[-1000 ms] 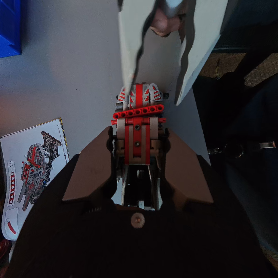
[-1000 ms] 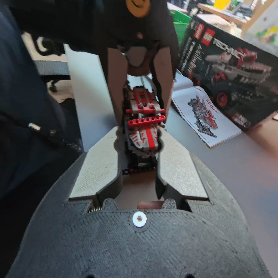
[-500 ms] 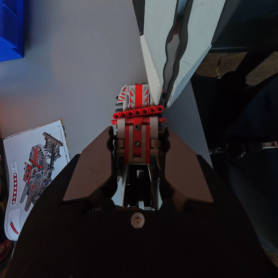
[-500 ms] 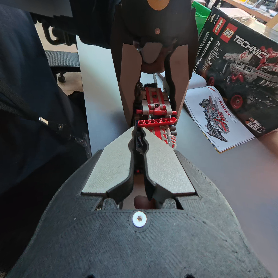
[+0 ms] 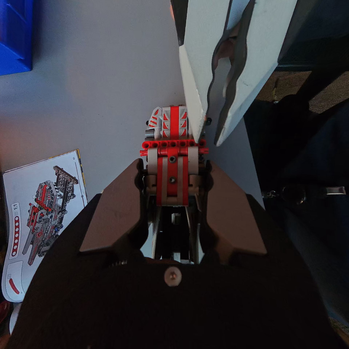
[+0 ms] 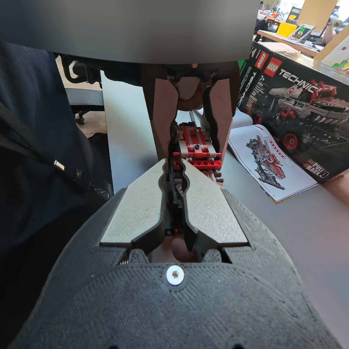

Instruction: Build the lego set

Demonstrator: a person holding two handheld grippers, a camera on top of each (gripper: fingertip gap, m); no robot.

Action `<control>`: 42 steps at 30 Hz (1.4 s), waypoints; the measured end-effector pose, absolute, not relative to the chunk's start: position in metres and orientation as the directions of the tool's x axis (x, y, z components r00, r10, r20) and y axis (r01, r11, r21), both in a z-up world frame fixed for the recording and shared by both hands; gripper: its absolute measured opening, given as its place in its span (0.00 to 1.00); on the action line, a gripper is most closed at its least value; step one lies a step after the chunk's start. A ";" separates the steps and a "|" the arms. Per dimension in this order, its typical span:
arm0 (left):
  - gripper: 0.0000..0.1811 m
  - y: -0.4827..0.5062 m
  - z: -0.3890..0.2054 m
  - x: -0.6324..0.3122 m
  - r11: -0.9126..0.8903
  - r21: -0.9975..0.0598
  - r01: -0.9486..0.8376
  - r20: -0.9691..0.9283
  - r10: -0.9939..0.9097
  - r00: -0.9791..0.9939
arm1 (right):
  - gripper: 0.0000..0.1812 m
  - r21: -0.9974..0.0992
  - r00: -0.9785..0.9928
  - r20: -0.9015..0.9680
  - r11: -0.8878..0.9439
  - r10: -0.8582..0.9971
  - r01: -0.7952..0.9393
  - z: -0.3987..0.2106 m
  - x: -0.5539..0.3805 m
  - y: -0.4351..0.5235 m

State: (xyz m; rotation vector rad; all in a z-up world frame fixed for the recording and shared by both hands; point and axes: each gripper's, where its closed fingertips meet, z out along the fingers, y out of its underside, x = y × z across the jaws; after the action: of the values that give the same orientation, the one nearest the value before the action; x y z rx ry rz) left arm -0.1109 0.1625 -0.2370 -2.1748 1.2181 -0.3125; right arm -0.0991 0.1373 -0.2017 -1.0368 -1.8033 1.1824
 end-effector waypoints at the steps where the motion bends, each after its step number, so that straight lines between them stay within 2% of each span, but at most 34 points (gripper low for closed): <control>1: 0.35 0.163 -0.237 -0.111 -0.382 -0.620 -0.685 -0.090 -0.833 0.546 | 0.05 -0.941 -0.407 0.139 0.248 0.903 0.229 -0.201 -0.099 0.137; 6: 0.35 0.162 -0.237 -0.111 -0.381 -0.622 -0.684 -0.090 -0.833 0.546 | 0.05 -0.941 -0.389 0.132 0.239 0.912 0.240 -0.202 -0.094 0.144; 9: 0.35 0.162 -0.237 -0.111 -0.381 -0.620 -0.686 -0.086 -0.835 0.543 | 0.00 -0.930 -0.391 0.147 0.262 0.909 0.259 -0.204 -0.095 0.141; 12: 0.34 0.162 -0.237 -0.111 -0.382 -0.620 -0.685 -0.082 -0.837 0.541 | 0.00 -0.906 -0.386 0.153 0.285 0.910 0.313 -0.209 -0.097 0.142; 20: 0.35 0.162 -0.237 -0.111 -0.382 -0.620 -0.685 -0.082 -0.837 0.541 | 0.00 -0.921 -0.389 0.127 0.254 0.912 0.295 -0.182 -0.100 0.149; 23: 0.35 0.162 -0.237 -0.111 -0.383 -0.621 -0.684 -0.083 -0.835 0.543 | 0.00 -0.858 -0.407 0.153 0.325 0.900 0.398 -0.208 -0.104 0.148; 24: 0.35 0.163 -0.237 -0.111 -0.383 -0.620 -0.685 -0.086 -0.834 0.544 | 0.00 -0.872 -0.409 0.163 0.325 0.898 0.366 -0.208 -0.106 0.145; 31: 0.35 0.163 -0.237 -0.111 -0.380 -0.621 -0.686 -0.086 -0.836 0.541 | 0.00 -0.928 -0.375 0.121 0.239 0.919 0.285 -0.208 -0.104 0.146; 33: 0.35 0.163 -0.237 -0.111 -0.380 -0.623 -0.684 -0.084 -0.837 0.541 | 0.00 -0.942 -0.379 0.022 0.146 0.925 0.302 -0.201 -0.102 0.149; 35: 0.35 0.163 -0.237 -0.110 -0.379 -0.622 -0.685 -0.084 -0.837 0.540 | 0.00 -0.946 -0.338 0.005 0.114 0.941 0.303 -0.190 -0.102 0.162; 39: 0.35 0.163 -0.237 -0.110 -0.378 -0.622 -0.686 -0.085 -0.838 0.538 | 0.00 -0.921 -0.309 0.109 0.213 0.945 0.327 -0.178 -0.108 0.166; 42: 0.36 0.163 -0.238 -0.112 -0.380 -0.615 -0.691 -0.088 -0.838 0.539 | 0.02 -0.822 -0.319 0.143 0.292 0.937 0.489 -0.217 -0.109 0.169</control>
State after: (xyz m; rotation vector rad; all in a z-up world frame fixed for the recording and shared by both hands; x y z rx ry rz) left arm -0.1119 0.1633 -0.2383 -2.1754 1.2307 -0.3168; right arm -0.1092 0.1692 -0.2174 -1.2719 -1.9278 0.9044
